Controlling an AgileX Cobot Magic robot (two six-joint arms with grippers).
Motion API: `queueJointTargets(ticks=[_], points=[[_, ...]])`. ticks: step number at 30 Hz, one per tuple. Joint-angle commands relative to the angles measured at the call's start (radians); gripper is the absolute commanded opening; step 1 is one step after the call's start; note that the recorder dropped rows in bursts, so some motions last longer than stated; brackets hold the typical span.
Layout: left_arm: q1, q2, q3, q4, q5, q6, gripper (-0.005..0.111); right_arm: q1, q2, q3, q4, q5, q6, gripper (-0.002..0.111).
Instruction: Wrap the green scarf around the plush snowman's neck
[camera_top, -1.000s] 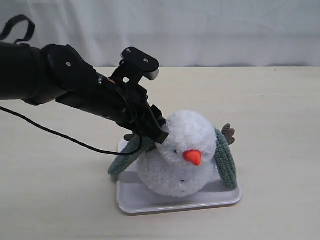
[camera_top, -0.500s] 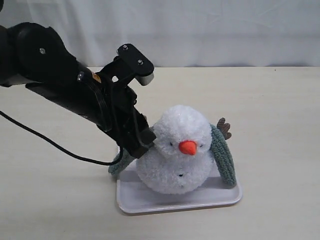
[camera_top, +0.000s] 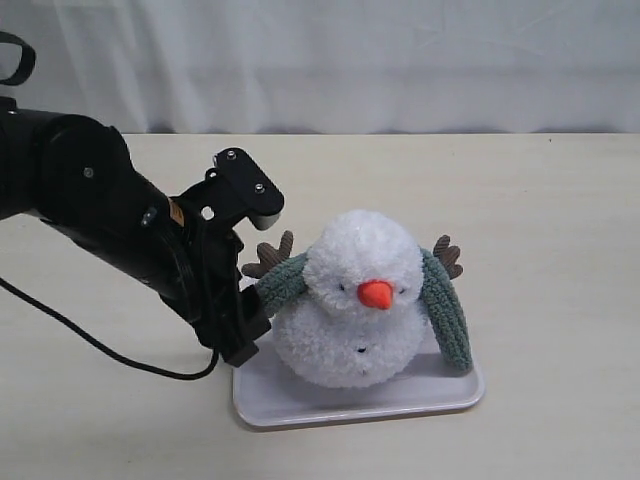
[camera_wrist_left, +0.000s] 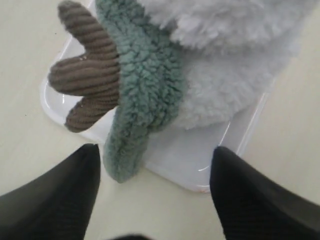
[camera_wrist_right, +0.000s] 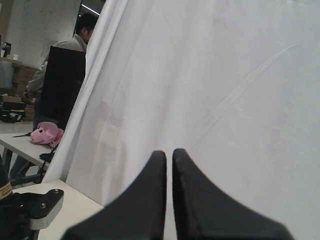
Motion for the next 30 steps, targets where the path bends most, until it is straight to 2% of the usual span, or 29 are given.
queueJointTargets(ticks=[1,7,13,20,21,24,28,30], points=[[-0.001,0.000,0.046,-0.058,-0.048,0.101,0.061,0.001,-0.003,0.004,-0.007,-0.001,-0.009,0.004],[-0.001,0.035,0.080,-0.179,-0.119,0.324,0.061,0.001,-0.003,0.004,-0.004,-0.001,-0.009,0.004],[-0.001,0.108,0.084,-0.187,-0.215,0.334,0.061,0.001,-0.003,0.004,-0.004,-0.001,-0.009,0.004],[-0.001,0.135,0.084,-0.233,-0.221,0.336,0.059,0.001,-0.003,0.004,-0.004,-0.005,-0.009,0.004],[-0.001,0.135,0.084,-0.236,-0.225,0.336,0.056,0.001,-0.003,0.004,-0.004,-0.005,-0.009,0.004],[-0.001,0.135,0.084,-0.259,-0.223,0.336,0.038,0.001,-0.003,0.004,-0.004,-0.005,-0.009,0.004],[-0.001,0.135,0.082,-0.257,-0.207,0.336,0.007,0.001,-0.003,0.004,-0.004,-0.005,-0.009,0.004],[-0.001,0.135,0.082,-0.257,-0.195,0.336,0.000,0.001,-0.003,0.004,-0.004,-0.005,-0.009,0.004]])
